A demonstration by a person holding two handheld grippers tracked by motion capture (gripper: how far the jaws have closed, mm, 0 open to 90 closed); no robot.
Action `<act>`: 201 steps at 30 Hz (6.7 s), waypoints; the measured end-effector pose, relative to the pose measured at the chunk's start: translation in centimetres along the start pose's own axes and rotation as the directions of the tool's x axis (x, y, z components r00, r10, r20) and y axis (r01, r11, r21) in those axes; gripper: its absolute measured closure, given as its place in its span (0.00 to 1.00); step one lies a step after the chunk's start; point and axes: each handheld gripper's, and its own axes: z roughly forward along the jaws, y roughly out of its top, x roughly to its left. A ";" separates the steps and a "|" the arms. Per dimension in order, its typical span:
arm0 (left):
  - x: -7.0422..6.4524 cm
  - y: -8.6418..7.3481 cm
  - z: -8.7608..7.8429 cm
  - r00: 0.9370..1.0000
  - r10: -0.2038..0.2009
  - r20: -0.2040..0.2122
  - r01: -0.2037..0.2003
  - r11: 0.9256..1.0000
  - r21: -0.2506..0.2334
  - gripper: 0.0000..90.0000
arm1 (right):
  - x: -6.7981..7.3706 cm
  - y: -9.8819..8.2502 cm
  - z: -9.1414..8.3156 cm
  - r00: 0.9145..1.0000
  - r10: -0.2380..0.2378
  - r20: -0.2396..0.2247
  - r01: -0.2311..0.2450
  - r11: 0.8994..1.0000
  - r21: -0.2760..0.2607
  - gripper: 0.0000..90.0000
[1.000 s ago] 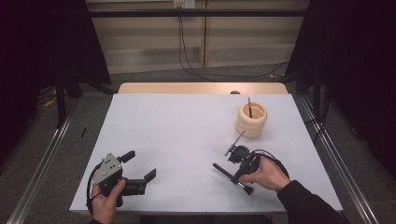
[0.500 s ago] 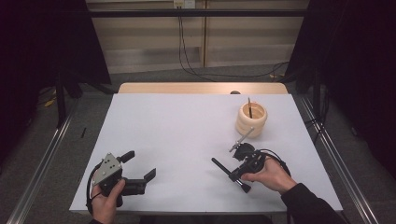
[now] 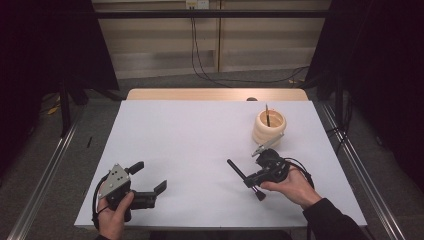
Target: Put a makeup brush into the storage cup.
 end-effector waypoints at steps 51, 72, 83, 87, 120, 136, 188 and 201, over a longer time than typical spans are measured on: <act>0.0 -0.1 0.1 1.000 -0.002 0.005 0.002 1.000 0.003 0.02 | -0.2 -1.9 -5.1 0.992 -0.103 0.068 0.121 0.724 -0.679 0.87; -0.2 0.1 0.0 1.000 0.000 0.024 0.000 1.000 -0.001 0.02 | 0.2 -2.4 -5.9 0.990 -0.134 0.041 0.122 0.684 -0.719 0.87; -0.5 0.7 0.1 0.999 0.000 0.041 0.001 1.000 -0.009 0.02 | 1.0 -1.5 -4.7 0.982 -0.190 0.003 0.136 0.693 -0.708 0.87; -0.6 1.0 0.2 0.999 0.012 0.051 -0.011 1.000 -0.005 0.02 | 1.4 -1.1 -4.2 0.978 -0.206 -0.011 0.141 0.704 -0.696 0.87; -3.2 5.5 3.6 0.975 0.077 0.209 -0.069 0.996 -0.049 0.01 | 3.0 1.0 -2.3 0.954 -0.297 -0.051 0.183 0.706 -0.684 0.87; -3.9 6.6 4.7 0.944 0.120 0.306 -0.117 0.993 -0.028 0.01 | 2.5 1.1 -2.4 0.939 -0.338 -0.058 0.247 0.783 -0.570 0.87; -4.4 6.5 6.5 0.885 0.140 0.445 -0.246 0.950 0.190 0.02 | 5.5 4.6 0.9 0.828 -0.547 -0.124 0.559 0.789 0.255 0.87; -5.2 7.4 8.1 0.821 0.122 0.557 -0.358 0.871 0.337 0.04 | 5.7 4.7 1.6 0.807 -0.573 -0.146 0.588 0.754 0.292 0.87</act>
